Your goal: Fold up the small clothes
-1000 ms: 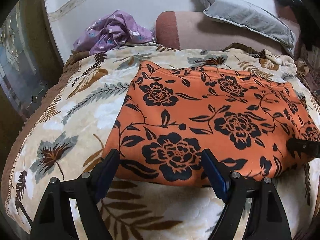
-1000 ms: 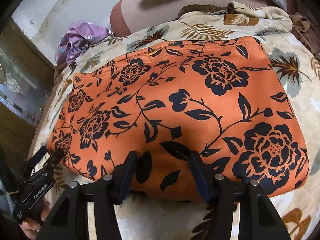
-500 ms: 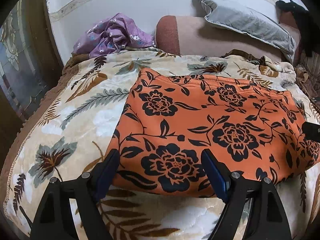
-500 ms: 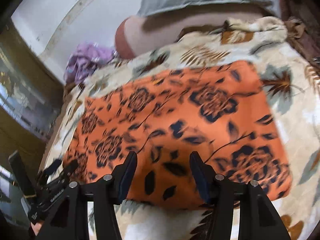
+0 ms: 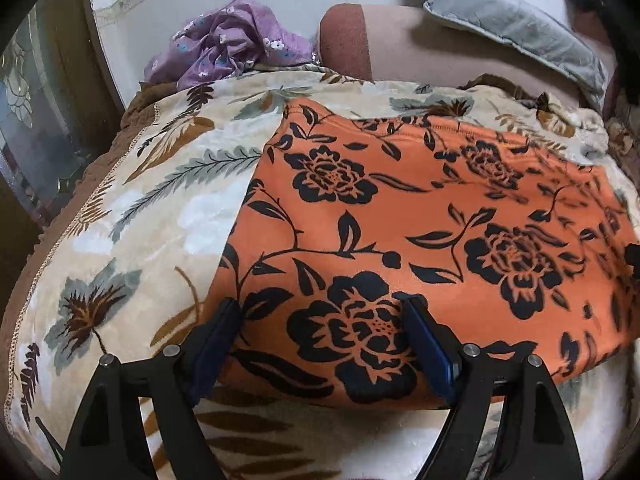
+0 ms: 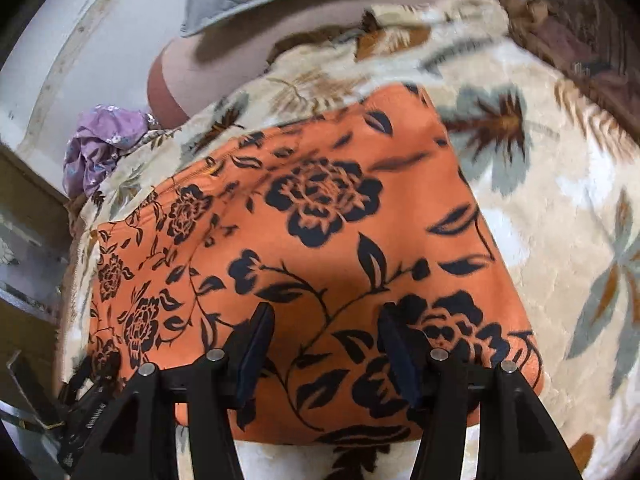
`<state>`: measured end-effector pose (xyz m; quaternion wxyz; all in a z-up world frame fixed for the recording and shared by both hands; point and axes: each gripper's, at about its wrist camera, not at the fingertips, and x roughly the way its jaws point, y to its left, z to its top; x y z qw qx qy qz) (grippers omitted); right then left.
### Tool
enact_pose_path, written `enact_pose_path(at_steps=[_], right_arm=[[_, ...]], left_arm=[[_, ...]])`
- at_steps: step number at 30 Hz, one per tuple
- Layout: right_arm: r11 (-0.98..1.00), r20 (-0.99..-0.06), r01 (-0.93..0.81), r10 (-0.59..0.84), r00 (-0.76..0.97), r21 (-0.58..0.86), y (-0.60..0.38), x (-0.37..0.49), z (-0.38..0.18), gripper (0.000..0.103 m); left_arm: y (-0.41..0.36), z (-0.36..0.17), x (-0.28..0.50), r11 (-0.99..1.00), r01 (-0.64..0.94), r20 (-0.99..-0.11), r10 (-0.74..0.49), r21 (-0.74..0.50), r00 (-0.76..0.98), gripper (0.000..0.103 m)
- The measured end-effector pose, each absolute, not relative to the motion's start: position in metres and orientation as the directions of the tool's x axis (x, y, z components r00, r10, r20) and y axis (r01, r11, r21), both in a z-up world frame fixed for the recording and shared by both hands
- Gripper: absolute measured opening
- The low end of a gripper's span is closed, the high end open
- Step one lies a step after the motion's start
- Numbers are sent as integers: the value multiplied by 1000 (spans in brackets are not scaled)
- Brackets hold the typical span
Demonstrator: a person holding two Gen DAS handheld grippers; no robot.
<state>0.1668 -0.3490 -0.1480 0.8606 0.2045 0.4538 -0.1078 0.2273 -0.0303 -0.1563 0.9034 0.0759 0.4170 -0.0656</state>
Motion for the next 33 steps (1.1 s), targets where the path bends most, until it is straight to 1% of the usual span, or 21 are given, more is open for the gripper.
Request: enact_pose_path(at_steps=[2,6,11,13,15,19,21,23,26,29,33], right_arm=[[917,-800,321,-4,600,236,-337,170,-137,58],[935,-761,192,112,639,299,-306,191,-120,58],[937,-770,30,267,580,348,-231,260,-128,59],[932,-783,-8,309,540,363,-199,288,-138,59],[920,-789,-33,354,502,391,-174,317,-147,59],[902,-787,-72,407,463,425,-140,366,-156,58],[904,-806,-80,413,424,420,-128,390,-163,58],[911,-824,-58,396,405,409,-124,413,-172,58],[894,-802,-5,405,440,449,-133,433,-172,58],[884,-772,13,400,493,467,-137,431,-163,58],[879,-725,-27,410,553,476,-152,402,-143,58]], left_arm=[[-21,-148,227,984,167,-749,-63,65,660,83],[11,-137,234,996,86,-735,-35,32,677,83],[32,-161,252,998,56,-816,-23,12,578,84],[33,-162,255,998,56,-818,-35,-4,574,84],[31,-160,257,997,73,-819,-31,13,573,84],[33,-160,263,996,94,-827,-50,3,560,84],[34,-162,265,994,109,-828,-62,-1,558,84],[34,-162,267,992,124,-825,-66,5,561,85],[35,-162,265,989,145,-820,-75,10,567,85],[34,-162,263,988,155,-817,-76,16,571,85],[33,-162,262,988,153,-813,-66,28,579,85]])
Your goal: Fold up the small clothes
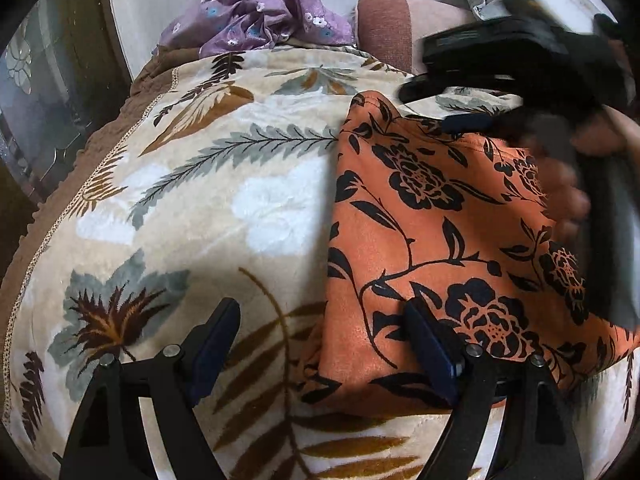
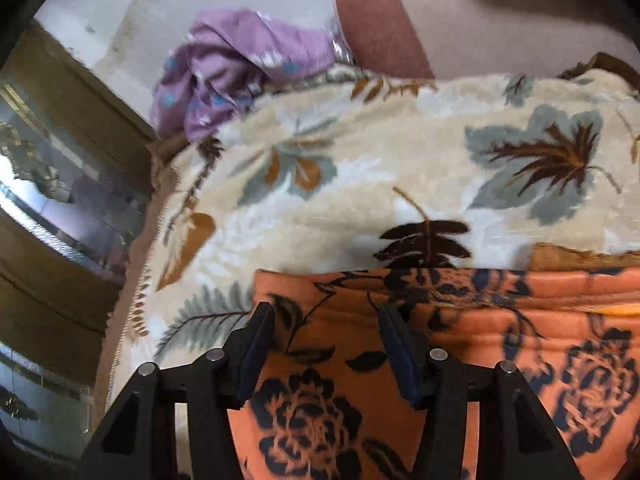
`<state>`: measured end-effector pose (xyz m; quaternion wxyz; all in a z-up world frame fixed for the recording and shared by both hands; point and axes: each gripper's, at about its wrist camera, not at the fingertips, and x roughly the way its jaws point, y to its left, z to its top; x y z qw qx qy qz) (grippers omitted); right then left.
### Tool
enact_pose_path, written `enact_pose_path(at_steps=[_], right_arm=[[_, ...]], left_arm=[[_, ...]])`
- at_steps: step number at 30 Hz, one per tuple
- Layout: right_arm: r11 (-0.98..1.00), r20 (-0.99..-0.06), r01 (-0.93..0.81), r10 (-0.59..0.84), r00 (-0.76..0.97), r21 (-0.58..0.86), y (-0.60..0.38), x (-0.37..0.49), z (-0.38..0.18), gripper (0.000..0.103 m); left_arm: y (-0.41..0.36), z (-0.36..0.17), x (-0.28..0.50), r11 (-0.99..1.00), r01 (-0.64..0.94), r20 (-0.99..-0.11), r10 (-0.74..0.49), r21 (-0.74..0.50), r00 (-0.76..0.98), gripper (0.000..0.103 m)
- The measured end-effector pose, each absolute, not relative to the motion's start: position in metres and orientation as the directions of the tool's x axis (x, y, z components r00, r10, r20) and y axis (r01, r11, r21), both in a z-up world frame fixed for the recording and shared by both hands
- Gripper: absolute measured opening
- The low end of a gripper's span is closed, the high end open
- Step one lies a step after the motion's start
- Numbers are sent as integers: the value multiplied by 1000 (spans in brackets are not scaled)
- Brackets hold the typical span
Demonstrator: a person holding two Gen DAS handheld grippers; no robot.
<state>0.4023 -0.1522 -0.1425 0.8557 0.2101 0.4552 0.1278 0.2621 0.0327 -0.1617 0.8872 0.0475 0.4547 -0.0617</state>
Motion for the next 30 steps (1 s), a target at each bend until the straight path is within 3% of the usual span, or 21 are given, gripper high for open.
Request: enact_pose_path(at_steps=[7,16,20,30], right_arm=[[936,-753,-15,293,590,352,-210,330,-117,58],[962,-824,154,103,557,224,-299,220,-132,58],[951,-883,220,97,459,218,-314,205,-167,59],[925,-832,230,137,538,302,-315,168,-140,58]], left_arm=[[31,-162,259,989,141,-808,-55,35,586,85],[29,-164,259,990,134,-803,-41,49,595,85],[27,-164,258,989,134,-797,-25,70,604,87],[23,-146,245,984,159,-764,-42,80,644,87]])
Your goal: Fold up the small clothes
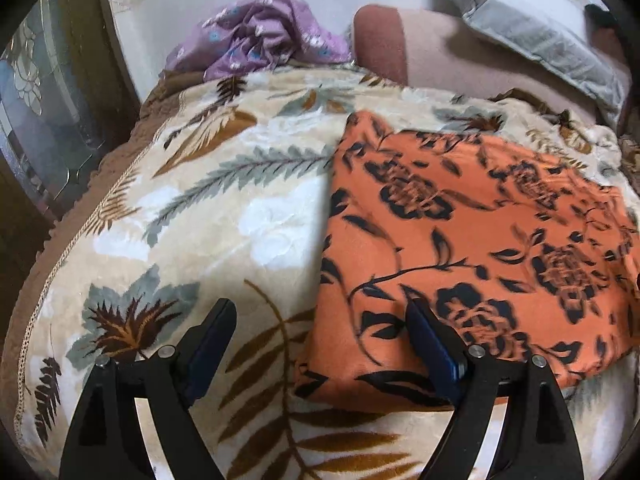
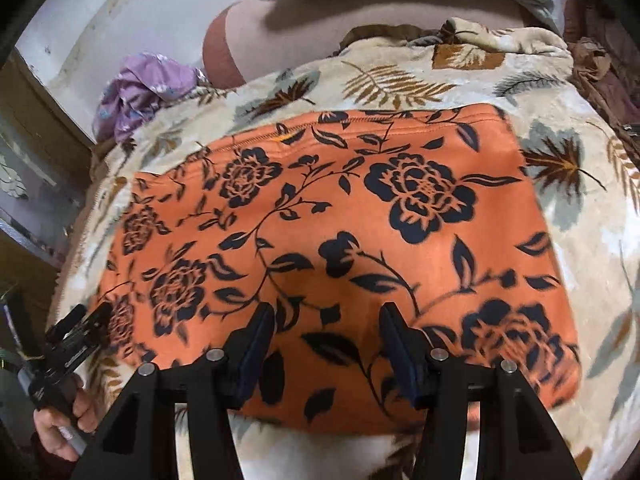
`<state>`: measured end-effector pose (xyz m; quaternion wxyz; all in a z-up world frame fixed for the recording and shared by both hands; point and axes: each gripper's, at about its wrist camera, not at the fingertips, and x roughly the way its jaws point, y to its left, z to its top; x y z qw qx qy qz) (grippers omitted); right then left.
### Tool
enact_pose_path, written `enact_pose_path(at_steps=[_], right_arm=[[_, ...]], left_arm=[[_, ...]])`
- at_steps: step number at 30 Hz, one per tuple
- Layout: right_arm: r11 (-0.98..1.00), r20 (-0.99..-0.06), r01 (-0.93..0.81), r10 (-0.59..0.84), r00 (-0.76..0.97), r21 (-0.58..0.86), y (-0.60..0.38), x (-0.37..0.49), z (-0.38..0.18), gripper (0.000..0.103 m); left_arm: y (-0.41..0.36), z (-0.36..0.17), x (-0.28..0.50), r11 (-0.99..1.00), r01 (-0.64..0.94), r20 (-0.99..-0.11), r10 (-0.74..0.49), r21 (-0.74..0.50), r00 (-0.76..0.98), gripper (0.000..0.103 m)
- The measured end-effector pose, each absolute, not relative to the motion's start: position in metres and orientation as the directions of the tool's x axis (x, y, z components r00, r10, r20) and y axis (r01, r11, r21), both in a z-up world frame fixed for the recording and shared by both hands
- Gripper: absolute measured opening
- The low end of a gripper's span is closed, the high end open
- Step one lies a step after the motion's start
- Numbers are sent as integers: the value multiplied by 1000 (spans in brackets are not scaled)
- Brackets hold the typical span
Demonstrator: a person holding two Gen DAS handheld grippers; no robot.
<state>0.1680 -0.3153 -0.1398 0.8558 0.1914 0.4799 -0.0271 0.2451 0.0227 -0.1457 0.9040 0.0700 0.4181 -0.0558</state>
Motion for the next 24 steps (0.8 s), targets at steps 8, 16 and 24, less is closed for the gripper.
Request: enact_pose_path(at_steps=[8,16,24], right_arm=[[851,-789,302,191,584,430,-352,104,-128,60],[702,-716,359,308,626,615,-370,69,-152,67],[547,-686,454,356,634,703,-393,64,-194,69]], left_arm=[[-1,-122,214,958,263,-708,-105,118,699,87],[-5,-140,197,944,330,-801,-192,7,568,87],[-5,-159,199,935,289,-849,-317,-205,423,87]])
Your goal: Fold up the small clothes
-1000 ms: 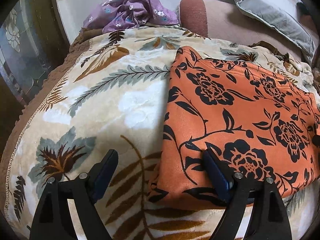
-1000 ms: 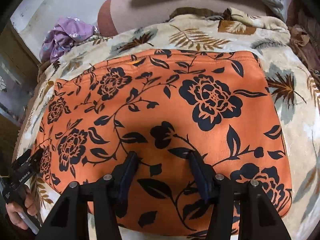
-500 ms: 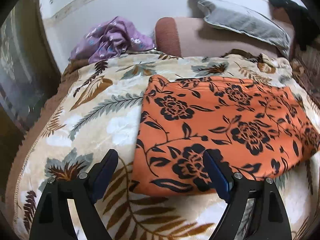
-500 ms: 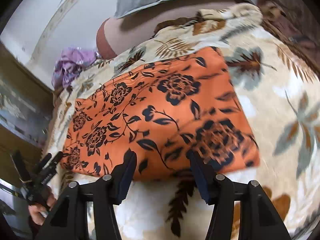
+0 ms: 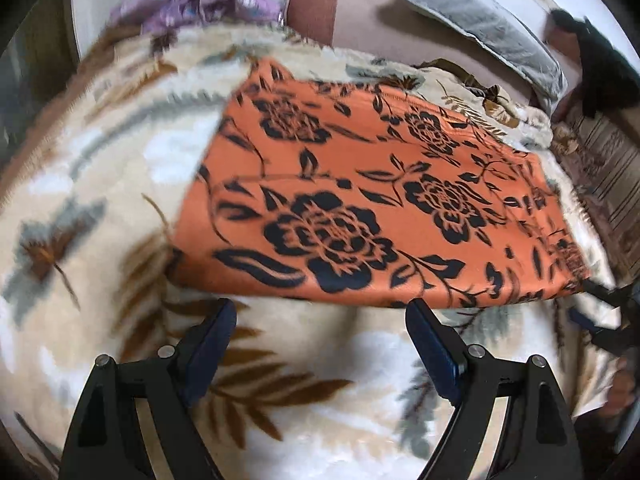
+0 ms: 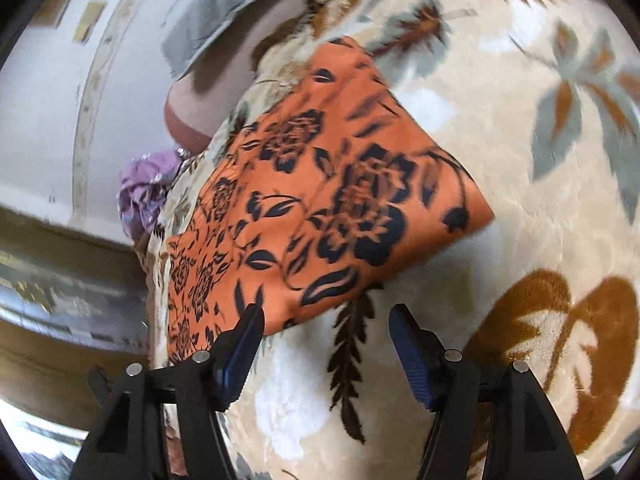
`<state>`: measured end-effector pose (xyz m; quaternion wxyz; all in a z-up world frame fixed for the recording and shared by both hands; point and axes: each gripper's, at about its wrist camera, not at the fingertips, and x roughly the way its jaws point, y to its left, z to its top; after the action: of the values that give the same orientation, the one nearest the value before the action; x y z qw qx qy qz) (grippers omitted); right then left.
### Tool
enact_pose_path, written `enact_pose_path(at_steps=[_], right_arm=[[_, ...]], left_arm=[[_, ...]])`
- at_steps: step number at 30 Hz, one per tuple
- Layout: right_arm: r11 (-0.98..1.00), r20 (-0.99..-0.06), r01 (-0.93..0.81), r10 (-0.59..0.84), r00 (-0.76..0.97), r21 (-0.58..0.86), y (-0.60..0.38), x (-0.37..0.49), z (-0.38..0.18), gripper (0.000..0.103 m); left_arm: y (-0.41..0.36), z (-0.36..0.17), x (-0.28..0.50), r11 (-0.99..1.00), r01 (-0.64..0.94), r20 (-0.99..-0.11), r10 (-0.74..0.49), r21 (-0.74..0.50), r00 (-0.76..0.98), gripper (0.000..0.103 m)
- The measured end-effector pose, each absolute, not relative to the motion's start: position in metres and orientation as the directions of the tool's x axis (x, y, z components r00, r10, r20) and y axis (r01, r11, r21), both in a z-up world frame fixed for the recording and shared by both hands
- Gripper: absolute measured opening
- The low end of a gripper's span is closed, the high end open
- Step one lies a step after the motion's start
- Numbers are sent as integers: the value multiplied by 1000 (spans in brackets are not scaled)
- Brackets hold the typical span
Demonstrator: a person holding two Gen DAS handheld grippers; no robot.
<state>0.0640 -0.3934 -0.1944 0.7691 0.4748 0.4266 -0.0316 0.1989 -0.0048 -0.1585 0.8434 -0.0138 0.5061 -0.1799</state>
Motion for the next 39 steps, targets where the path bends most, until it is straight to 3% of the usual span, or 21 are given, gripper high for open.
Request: enact_pose_path(at_steps=[7,13,19,22,24,25,28,29,32,39], right_arm=[[434,-613,454,367,700,778,-413,69,-209,70],[476,-607,427,336,720,769,-413,91,-208,72],[474,-568,392,315,761,788,-417,111,-211,73],[498,-564,383,286,775,778,-414,122,-212,73],[555,-582,377,254,773,742,-407,130,-210,72],[576,-589,374,242,771,727,-405,132,-210,68],[619,-634,402,206,746,674,-402,139,-214,27],[618,-630,403,200,750,675,-402,138,-214,23],[678,-620,374,154,770,633,-394,134,-197,17],[741,-552,310,97,828,596,-375,94,-148,16]], left_arm=[[2,-173,214,907,193,-833,-421,-375,358,87],[11,-176,233,870,117,-781,-483,-478,396,87],[13,-177,244,851,94,-734,-497,-517,463,86],[8,-178,248,866,101,-736,-472,-489,486,72],[8,-181,251,884,86,-747,-436,-459,502,51],[9,-182,253,889,77,-747,-425,-452,511,46],[18,-184,254,876,54,-739,-436,-479,514,27],[19,-183,254,873,55,-736,-441,-484,514,23],[12,-174,247,897,91,-738,-409,-432,536,18],[23,-136,196,896,146,-708,-424,-420,565,17]])
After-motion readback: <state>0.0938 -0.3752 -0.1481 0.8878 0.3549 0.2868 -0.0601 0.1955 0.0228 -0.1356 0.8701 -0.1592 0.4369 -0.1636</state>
